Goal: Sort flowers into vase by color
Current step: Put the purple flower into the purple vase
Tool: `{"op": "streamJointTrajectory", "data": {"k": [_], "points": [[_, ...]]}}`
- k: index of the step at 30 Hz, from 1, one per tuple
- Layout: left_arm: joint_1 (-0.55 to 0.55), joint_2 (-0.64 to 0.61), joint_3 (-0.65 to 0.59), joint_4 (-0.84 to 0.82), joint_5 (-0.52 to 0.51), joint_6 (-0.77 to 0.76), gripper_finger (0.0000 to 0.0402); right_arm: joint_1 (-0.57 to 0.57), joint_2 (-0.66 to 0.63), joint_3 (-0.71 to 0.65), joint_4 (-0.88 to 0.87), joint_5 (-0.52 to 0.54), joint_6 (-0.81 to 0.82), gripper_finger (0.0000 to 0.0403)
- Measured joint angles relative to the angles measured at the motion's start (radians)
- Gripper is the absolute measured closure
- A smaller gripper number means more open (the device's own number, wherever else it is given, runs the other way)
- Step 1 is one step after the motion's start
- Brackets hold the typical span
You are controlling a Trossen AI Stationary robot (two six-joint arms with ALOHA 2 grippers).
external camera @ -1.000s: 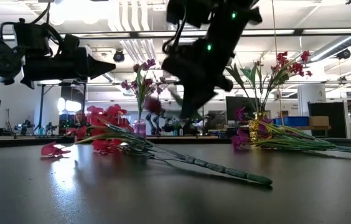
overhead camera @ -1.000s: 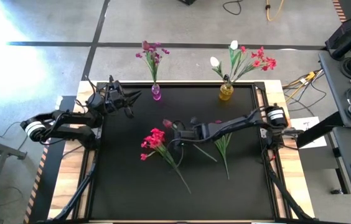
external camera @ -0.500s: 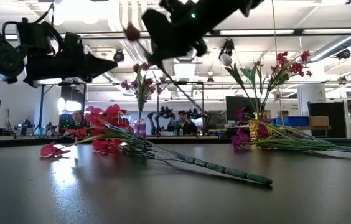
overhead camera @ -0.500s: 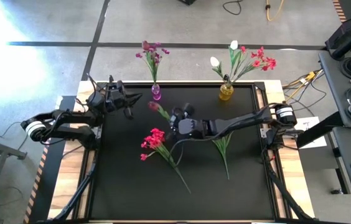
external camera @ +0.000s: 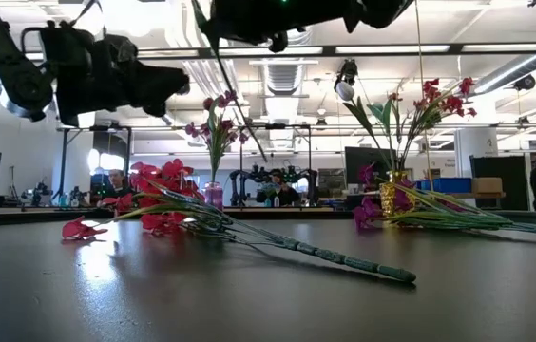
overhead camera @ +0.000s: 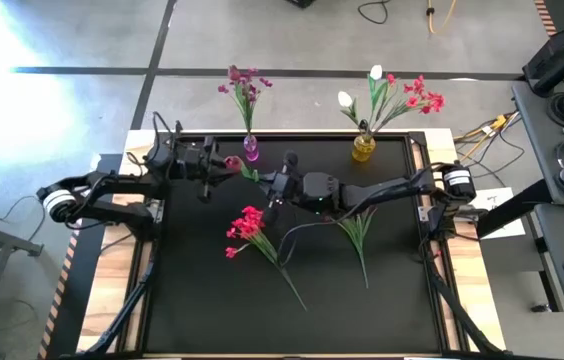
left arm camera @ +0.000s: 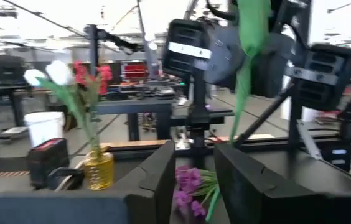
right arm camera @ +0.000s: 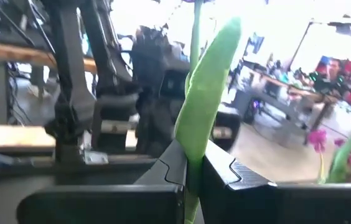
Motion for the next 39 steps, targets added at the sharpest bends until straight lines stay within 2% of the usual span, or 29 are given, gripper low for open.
{"op": "streamJointTrajectory", "data": {"k": [5, 11, 16, 21, 28, 32, 36, 39], "points": [[-0.076, 0.069, 0.070, 0.000, -0.006, 0.007, 0.0289, -0.006, 0.000, 0.000, 0.063, -0.052, -0.035, 0.0390], [-0.164, 0.169, 0.167, 0.012, -0.007, 0.014, 0.0299, -0.006, 0.010, 0.000, 0.104, -0.054, -0.066, 0.0390], [-0.198, 0.232, 0.202, 0.060, -0.002, 0.014, 0.0309, -0.006, 0.018, 0.000, 0.106, -0.054, -0.080, 0.0390], [-0.201, 0.258, 0.199, 0.135, 0.002, -0.018, 0.0319, -0.006, 0.018, 0.000, 0.112, -0.054, -0.082, 0.0390], [-0.200, 0.257, 0.186, 0.189, 0.071, -0.091, 0.0322, -0.005, 0.018, 0.000, 0.130, -0.062, -0.099, 0.0390], [-0.186, 0.264, 0.184, 0.155, 0.079, -0.064, 0.0307, -0.005, 0.018, 0.000, 0.137, -0.051, -0.127, 0.0390], [-0.160, 0.277, 0.177, 0.149, 0.137, -0.027, 0.0284, -0.007, 0.017, 0.000, 0.148, -0.037, -0.142, 0.0390], [-0.150, 0.286, 0.173, 0.153, 0.127, -0.015, 0.0269, -0.007, 0.017, 0.000, 0.148, -0.039, -0.137, 0.0390]]}}
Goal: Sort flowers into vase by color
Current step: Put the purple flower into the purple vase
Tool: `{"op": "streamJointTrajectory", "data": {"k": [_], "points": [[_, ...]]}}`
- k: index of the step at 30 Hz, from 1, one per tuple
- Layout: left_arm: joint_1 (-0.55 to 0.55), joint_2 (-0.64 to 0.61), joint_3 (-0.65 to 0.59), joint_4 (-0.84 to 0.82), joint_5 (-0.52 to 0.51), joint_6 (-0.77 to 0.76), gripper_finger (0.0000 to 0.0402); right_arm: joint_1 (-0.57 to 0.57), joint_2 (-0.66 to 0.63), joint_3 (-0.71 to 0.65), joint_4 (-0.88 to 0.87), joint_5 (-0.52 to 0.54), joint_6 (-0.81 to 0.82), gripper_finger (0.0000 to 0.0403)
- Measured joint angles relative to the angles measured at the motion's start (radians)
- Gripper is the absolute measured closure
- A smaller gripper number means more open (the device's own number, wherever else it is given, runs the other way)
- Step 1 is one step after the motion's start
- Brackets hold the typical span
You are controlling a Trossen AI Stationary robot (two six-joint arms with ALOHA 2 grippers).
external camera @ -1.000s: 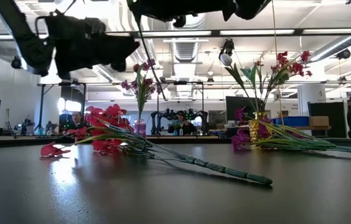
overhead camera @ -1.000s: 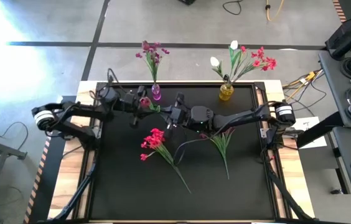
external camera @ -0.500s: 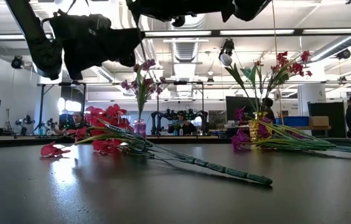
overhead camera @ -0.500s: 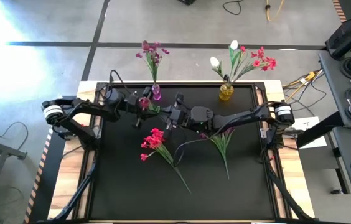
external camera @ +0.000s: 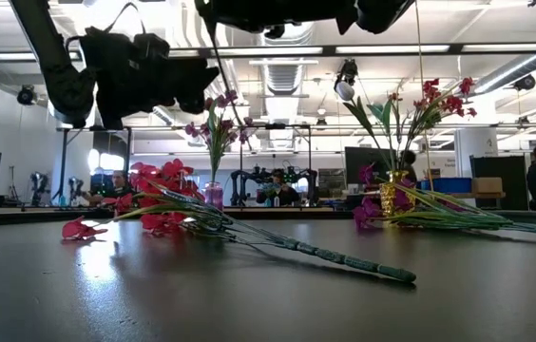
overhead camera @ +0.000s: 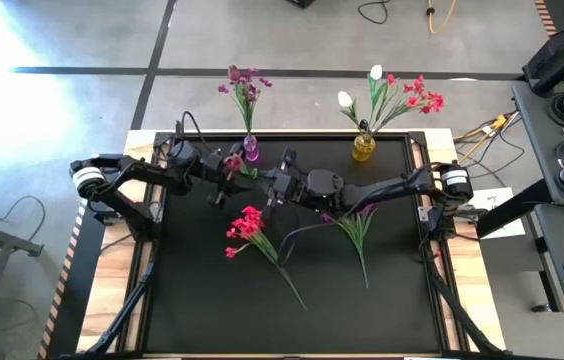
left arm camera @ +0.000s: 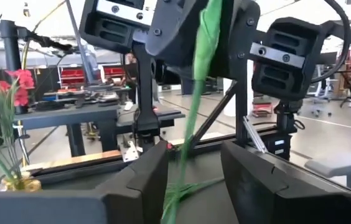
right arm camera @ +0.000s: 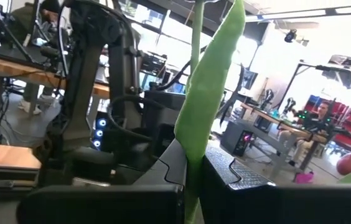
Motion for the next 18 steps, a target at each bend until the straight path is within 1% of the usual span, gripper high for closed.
{"op": "streamJointTrajectory", "data": {"k": [4, 11, 15, 18], "points": [[-0.007, -0.002, 0.017, 0.009, -0.009, -0.020, 0.0257, 0.001, 0.000, 0.000, 0.001, -0.005, 0.004, 0.0390], [-0.022, -0.005, 0.034, 0.052, -0.002, -0.076, 0.0258, 0.001, 0.002, 0.000, 0.000, -0.005, 0.011, 0.0390], [-0.031, -0.006, 0.034, 0.092, -0.003, -0.099, 0.0280, 0.001, 0.002, 0.000, 0.000, -0.006, 0.013, 0.0390], [-0.031, -0.006, 0.046, 0.100, -0.008, -0.139, 0.0310, 0.001, 0.002, 0.000, 0.000, -0.006, 0.014, 0.0390]]}}
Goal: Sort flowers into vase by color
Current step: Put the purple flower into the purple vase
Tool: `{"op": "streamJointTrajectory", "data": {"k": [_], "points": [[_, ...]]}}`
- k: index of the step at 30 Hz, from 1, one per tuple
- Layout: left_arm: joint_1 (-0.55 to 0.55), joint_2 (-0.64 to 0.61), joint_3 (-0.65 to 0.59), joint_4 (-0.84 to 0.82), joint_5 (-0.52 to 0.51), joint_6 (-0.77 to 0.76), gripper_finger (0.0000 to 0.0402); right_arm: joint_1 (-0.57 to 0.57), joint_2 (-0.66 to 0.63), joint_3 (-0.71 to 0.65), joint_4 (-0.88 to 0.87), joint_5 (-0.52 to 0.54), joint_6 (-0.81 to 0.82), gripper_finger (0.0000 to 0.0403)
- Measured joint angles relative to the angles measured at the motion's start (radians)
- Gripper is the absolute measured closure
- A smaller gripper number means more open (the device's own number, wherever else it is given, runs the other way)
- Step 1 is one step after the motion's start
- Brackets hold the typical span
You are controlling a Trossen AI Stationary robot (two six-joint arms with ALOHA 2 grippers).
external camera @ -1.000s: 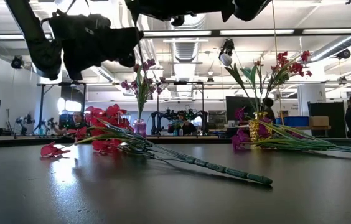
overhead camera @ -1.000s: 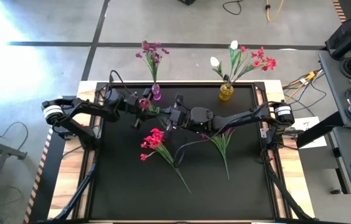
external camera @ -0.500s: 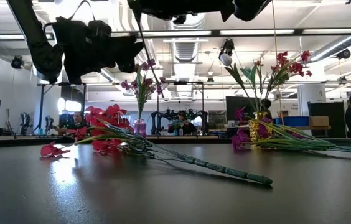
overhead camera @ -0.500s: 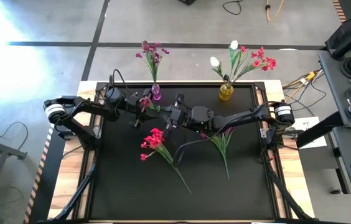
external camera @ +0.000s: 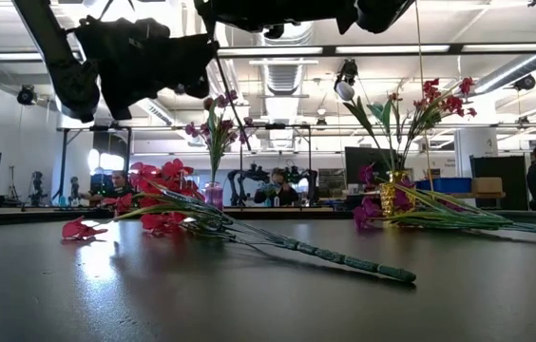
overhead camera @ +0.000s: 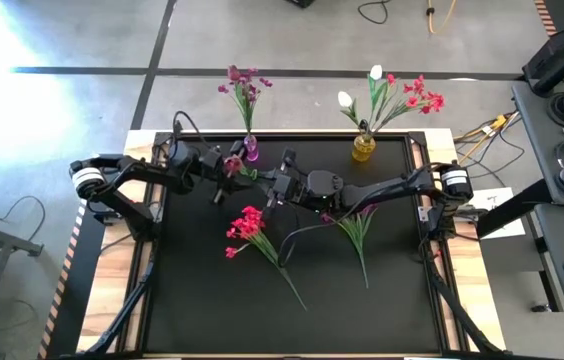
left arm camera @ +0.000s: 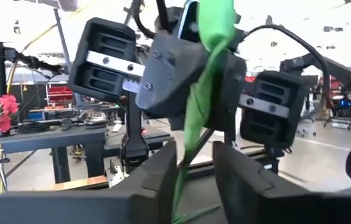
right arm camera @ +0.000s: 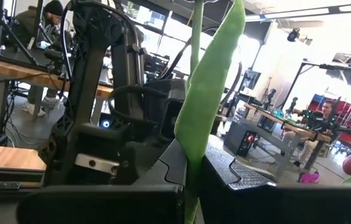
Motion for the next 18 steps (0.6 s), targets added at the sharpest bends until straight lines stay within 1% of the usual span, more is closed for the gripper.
{"op": "streamJointTrajectory", "data": {"k": [6, 11, 14, 16, 18], "points": [[-0.002, 0.000, 0.012, -0.015, -0.047, -0.022, 0.0390, -0.001, 0.000, 0.000, 0.000, 0.004, 0.001, 0.0390], [-0.002, 0.000, 0.011, -0.017, -0.053, -0.018, 0.0397, -0.004, 0.001, 0.000, 0.000, 0.008, -0.002, 0.0390], [0.000, 0.000, 0.011, -0.025, -0.070, -0.016, 0.0400, -0.003, 0.001, 0.000, 0.000, 0.066, -0.006, 0.0389], [0.001, 0.000, 0.009, -0.030, -0.085, -0.015, 0.0400, -0.003, 0.001, 0.000, -0.003, 0.100, -0.026, 0.0381], [0.003, 0.000, 0.009, -0.039, -0.089, -0.008, 0.0401, -0.002, -0.002, 0.000, -0.009, 0.113, -0.040, 0.0364]]}}
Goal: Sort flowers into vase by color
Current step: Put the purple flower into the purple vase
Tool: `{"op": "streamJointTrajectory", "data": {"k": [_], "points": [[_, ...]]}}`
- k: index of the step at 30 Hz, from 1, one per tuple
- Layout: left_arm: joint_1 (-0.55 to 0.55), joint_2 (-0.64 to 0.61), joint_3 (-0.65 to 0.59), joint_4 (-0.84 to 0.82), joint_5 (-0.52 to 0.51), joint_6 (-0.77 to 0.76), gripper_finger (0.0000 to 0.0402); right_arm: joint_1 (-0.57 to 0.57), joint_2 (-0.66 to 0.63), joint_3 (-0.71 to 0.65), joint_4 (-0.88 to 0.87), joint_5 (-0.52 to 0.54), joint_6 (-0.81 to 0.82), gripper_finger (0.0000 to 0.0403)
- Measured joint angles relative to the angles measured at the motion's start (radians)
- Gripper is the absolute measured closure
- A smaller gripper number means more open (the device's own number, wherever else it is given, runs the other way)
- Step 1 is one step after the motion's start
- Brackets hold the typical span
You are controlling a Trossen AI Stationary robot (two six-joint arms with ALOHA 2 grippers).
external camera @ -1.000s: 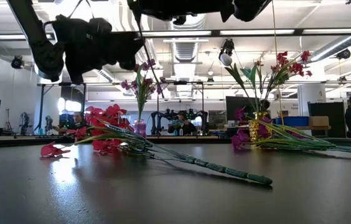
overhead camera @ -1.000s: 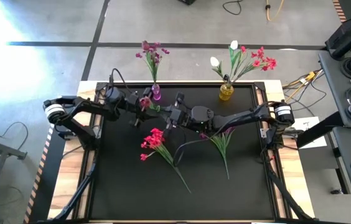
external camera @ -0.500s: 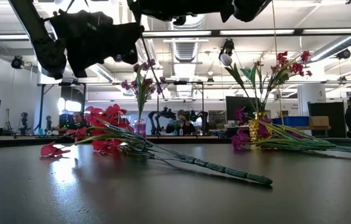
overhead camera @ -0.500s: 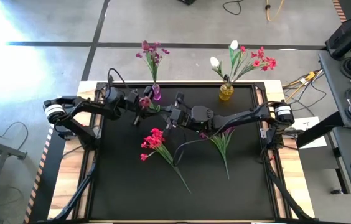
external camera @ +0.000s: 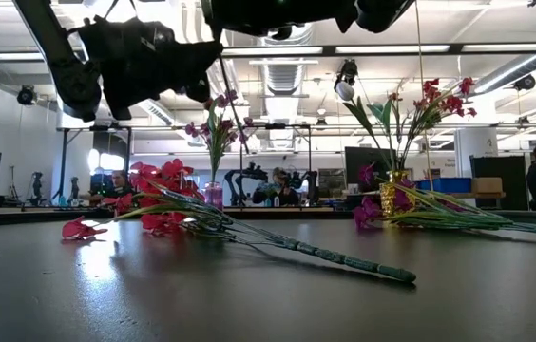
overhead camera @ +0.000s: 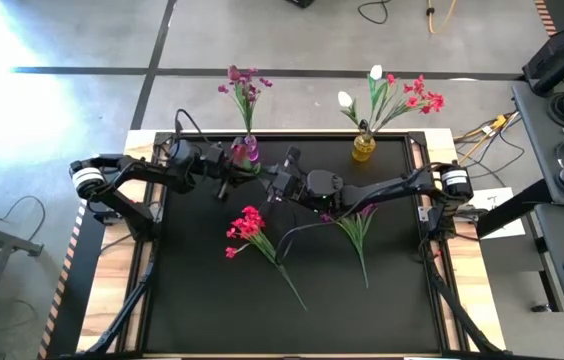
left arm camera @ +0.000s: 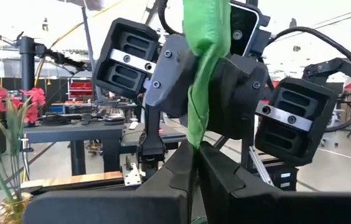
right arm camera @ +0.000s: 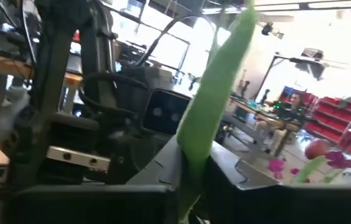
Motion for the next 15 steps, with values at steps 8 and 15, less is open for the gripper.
{"op": "streamJointTrajectory", "data": {"k": [8, 15], "points": [[0.011, 0.000, 0.000, -0.051, -0.018, 0.038, 0.0401, 0.012, -0.101, 0.000, -0.184, 0.104, 0.014, 0.0260], [0.049, -0.001, 0.002, -0.108, -0.049, 0.063, 0.0401, 0.027, -0.231, 0.000, -0.439, 0.188, 0.051, 0.0195]]}}
